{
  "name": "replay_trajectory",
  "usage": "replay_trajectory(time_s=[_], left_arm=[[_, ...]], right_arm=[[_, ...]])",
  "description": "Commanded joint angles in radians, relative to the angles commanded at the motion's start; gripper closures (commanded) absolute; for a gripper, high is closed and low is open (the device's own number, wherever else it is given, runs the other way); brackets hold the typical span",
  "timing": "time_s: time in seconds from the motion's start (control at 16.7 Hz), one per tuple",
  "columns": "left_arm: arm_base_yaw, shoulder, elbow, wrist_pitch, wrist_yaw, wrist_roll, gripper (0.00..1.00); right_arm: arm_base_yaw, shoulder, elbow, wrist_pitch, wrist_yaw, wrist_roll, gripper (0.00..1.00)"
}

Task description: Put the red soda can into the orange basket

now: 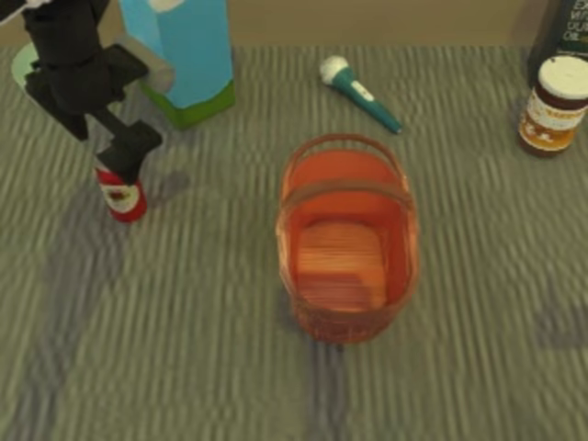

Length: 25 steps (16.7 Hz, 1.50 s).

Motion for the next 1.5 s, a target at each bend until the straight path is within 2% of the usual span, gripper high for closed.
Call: replay_trajectory(time_s=[0.24,0.54,0.78,1.5], left_arm=[[-0.003,0.0,-0.02,0.019,0.0,-0.003,0.0],[0.001,0.027,-0.135,0.165,0.0,0.001,0.0],[0.001,0.031,-0.145,0.176,0.0,0.001,0.0],[0.001,0.031,-0.145,0.176,0.0,0.001,0.9]], right_arm=[[0.0,0.0,0.0,0.0,0.0,0.0,0.0],[0.0,0.0,0.0,0.0,0.0,0.0,0.0],[0.0,0.0,0.0,0.0,0.0,0.0,0.0],[0.0,0.0,0.0,0.0,0.0,0.0,0.0]])
